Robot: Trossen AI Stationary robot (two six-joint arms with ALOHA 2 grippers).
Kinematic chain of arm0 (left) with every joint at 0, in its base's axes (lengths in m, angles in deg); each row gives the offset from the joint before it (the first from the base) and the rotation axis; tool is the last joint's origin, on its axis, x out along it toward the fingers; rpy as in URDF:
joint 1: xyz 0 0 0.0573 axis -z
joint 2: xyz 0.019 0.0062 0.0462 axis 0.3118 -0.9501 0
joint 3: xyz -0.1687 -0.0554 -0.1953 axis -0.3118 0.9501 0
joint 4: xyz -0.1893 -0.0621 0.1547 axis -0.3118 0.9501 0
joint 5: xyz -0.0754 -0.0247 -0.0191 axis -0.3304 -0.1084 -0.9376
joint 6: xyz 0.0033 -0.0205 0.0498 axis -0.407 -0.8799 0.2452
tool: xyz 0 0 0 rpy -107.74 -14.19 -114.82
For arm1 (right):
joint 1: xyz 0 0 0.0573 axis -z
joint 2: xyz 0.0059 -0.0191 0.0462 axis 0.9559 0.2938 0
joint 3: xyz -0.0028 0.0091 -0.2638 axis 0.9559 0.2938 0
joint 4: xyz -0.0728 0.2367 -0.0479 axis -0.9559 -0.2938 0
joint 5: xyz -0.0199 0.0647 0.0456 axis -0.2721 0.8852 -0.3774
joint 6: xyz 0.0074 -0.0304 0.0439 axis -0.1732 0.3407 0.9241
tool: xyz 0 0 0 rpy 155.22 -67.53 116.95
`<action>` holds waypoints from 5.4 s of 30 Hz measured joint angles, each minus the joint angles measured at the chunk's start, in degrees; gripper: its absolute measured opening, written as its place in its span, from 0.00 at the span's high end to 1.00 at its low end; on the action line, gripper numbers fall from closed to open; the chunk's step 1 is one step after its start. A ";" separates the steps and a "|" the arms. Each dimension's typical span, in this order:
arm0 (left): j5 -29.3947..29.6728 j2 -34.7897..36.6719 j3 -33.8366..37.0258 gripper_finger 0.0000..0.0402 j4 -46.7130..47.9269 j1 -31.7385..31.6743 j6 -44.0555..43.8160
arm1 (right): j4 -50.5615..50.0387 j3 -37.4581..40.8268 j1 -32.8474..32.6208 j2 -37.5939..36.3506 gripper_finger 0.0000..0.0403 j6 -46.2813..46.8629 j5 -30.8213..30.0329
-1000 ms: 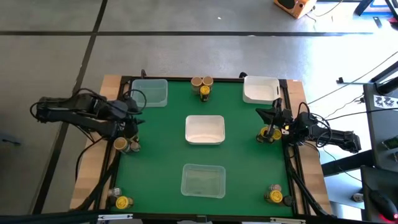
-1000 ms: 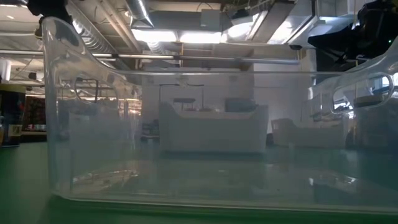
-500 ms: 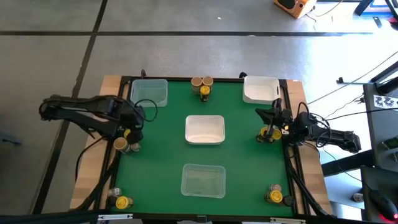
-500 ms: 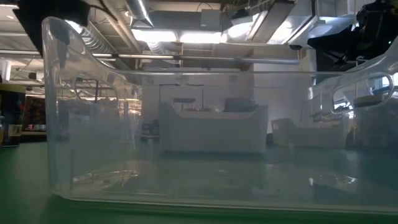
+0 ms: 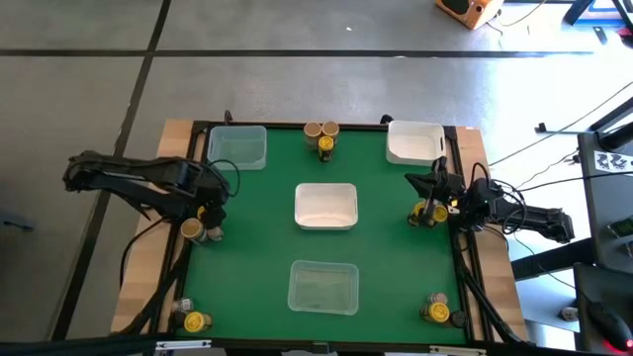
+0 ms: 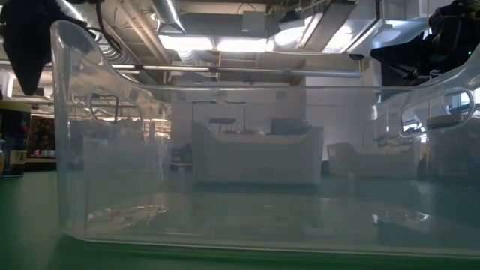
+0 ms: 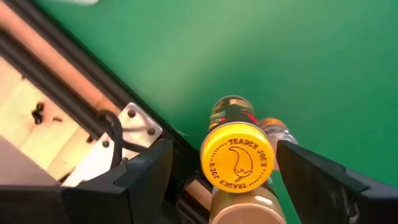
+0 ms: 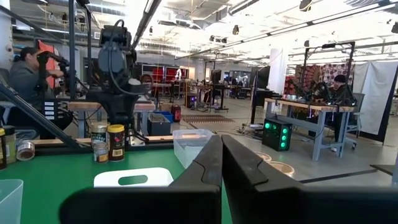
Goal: Sort spices by type
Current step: Put the middle left yellow seasoning bottle into the top transparent bin
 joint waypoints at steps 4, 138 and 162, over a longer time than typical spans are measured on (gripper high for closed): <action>-0.38 0.00 0.71 0.30 -0.17 0.00 1.16 | 0.04 0.01 0.00 -0.01 0.98 0.04 0.01; 13.83 -22.15 -28.87 0.43 3.18 -27.89 39.29 | 0.25 0.06 0.00 -0.02 0.98 -0.11 -1.93; 20.42 -47.66 -37.93 0.43 -4.60 -41.02 61.21 | -0.01 0.06 0.00 -0.02 0.98 0.24 -1.95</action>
